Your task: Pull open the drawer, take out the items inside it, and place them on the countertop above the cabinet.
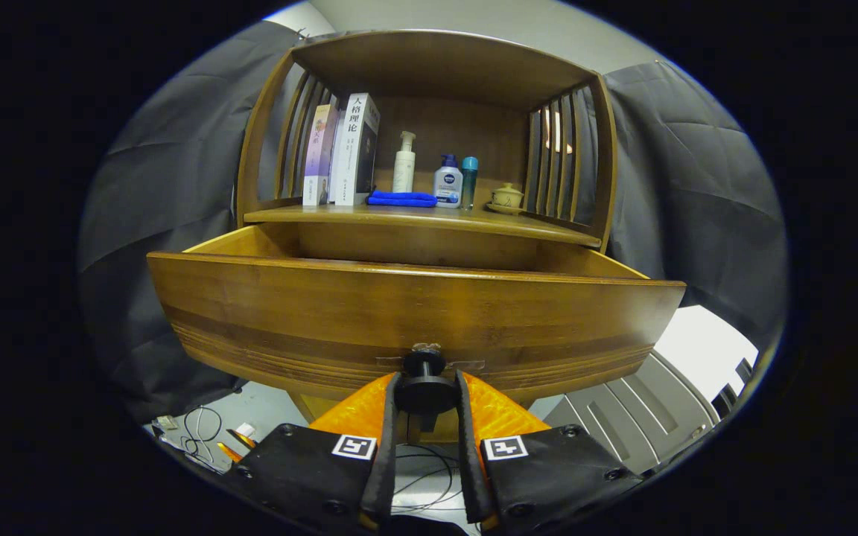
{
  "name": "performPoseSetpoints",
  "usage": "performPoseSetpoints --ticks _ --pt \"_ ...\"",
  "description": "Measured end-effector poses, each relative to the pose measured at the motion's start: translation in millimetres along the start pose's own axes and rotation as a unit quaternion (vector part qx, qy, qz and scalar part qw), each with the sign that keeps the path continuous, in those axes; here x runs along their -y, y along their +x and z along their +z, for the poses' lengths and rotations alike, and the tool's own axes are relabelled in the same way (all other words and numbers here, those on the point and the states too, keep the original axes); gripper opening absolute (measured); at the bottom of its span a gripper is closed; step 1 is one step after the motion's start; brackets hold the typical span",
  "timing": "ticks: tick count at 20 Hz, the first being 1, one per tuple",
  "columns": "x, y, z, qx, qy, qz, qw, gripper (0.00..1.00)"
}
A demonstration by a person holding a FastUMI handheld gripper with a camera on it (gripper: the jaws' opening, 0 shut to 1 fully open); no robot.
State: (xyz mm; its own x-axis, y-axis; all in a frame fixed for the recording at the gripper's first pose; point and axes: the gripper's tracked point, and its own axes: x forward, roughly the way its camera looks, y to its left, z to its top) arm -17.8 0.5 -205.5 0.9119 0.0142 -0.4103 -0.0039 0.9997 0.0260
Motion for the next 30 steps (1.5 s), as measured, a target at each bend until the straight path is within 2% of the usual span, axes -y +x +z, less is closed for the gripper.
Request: performPoseSetpoints --ticks 7,12,16,19,22,26,30 --pt "-3.9 -9.0 -0.8 0.019 0.004 0.002 1.0 0.39" --pt "9.6 -29.5 39.0 0.094 0.054 -0.005 0.994 0.72" --pt "16.9 -55.9 82.0 0.145 0.03 -0.009 0.989 0.98" --pt "20.7 -65.8 104.9 0.142 0.008 -0.028 0.989 0.98" --pt "10.7 -65.4 123.3 0.128 0.009 -0.023 0.992 0.98" --pt "-3.6 -54.0 148.5 0.135 0.004 -0.017 0.991 0.99" --pt "-6.4 -37.2 162.7 0.106 0.01 -0.031 0.994 0.99"
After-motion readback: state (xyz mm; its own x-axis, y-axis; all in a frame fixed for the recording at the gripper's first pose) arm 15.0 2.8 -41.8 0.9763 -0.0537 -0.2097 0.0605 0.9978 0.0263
